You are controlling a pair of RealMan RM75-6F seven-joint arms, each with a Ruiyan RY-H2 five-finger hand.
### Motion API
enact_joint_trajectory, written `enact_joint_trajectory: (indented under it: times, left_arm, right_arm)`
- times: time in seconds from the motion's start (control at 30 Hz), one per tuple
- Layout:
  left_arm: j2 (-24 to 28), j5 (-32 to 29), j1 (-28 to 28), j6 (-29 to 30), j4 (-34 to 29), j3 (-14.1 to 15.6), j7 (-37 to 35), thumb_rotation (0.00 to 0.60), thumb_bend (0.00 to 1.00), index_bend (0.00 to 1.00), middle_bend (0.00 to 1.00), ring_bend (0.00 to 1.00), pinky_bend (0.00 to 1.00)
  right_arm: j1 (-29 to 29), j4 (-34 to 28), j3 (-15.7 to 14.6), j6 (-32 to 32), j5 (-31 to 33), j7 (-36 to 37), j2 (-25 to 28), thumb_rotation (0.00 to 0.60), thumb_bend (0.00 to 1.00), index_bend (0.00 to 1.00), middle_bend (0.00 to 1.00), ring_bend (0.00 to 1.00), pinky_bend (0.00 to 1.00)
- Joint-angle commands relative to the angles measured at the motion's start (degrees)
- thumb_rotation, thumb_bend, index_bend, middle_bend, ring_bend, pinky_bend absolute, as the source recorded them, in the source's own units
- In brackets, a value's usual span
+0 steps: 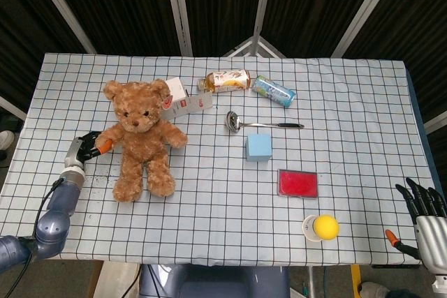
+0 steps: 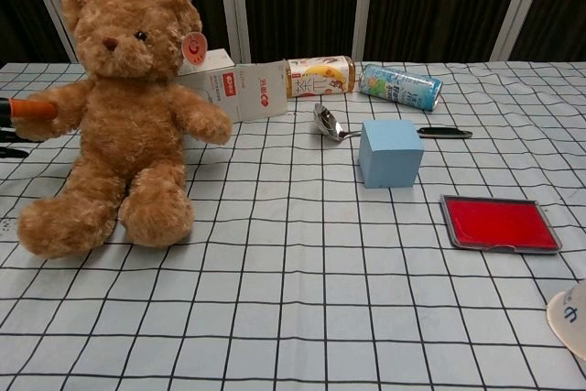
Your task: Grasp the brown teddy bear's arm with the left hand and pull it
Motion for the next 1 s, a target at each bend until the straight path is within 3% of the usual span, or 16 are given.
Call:
enact_joint_trajectory:
  times: [0.03, 0.2, 0.33, 0.43, 0.53, 0.7, 0.93, 1.0]
  left_arm:
    - [-0.34, -1.04, 0.13, -1.57, 1.96, 0.68, 0.27, 0.600, 0.53, 0.46, 0.48, 0.11, 0.04]
    - [-0.67, -1.04, 0.13, -2.46, 3.66, 1.06, 0.68, 0.600, 0.52, 0.45, 0.48, 0.10, 0.04]
    - [-0.60, -0.36, 0.44, -3.21, 3.48, 1.06, 0.51, 0.600, 0.43, 0.37, 0.42, 0.05, 0.02]
    - [-0.31, 0.57, 0.81, -4.36, 3.15, 1.14, 0.25, 0.600, 0.37, 0.28, 0.33, 0.00, 0.00]
    - [-0.55, 2.68, 1.29, -4.15, 3.21, 1.23, -0.18, 0.600, 0.35, 0.14, 0.18, 0.00, 0.00]
    - [-1.21, 5.58, 2.16, -3.01, 3.46, 0.90, -1.44, 0.600, 0.33, 0.02, 0.02, 0.00, 0.00]
    - [-1.11, 10.68, 4.78, -0.30, 2.09, -0.05, -4.48, 0.600, 0.33, 0.00, 0.00, 0.00, 0.00]
    - [0.56, 15.04, 6.96, 1.48, -0.79, 0.37, -5.21, 0.600, 0.33, 0.00, 0.00, 0.00, 0.00]
  right_arm:
    - [0.00, 0.00, -0.01, -0.02, 0.00, -0.16, -0.08, 0.600, 0.22, 0.12, 0.06, 0.08, 0.00]
    - [0.15, -0.05, 0.01, -0.32, 0.14, -0.40, -0.17, 0.600, 0.22, 0.12, 0.06, 0.08, 0.00]
    - [0.14, -0.09, -0.03, -0.32, 0.10, -0.42, -0.17, 0.600, 0.22, 0.12, 0.06, 0.08, 0.00]
    - [0.10, -0.17, -0.04, -0.21, 0.01, -0.32, -0.10, 0.600, 0.22, 0.12, 0.06, 0.08, 0.00]
    - [0.03, -0.19, -0.06, -0.08, -0.06, -0.27, -0.08, 0.600, 0.22, 0.12, 0.06, 0.08, 0.00]
    - [0.03, -0.15, -0.07, -0.07, -0.09, -0.15, -0.03, 0.600, 0.22, 0.12, 0.06, 0.08, 0.00]
    - [0.11, -0.30, -0.23, -0.42, -0.08, -0.27, 0.14, 0.600, 0.22, 0.12, 0.06, 0.08, 0.00]
    - [0.11, -0.41, -0.21, -0.45, -0.02, -0.19, 0.27, 0.600, 0.22, 0.12, 0.06, 0.08, 0.00]
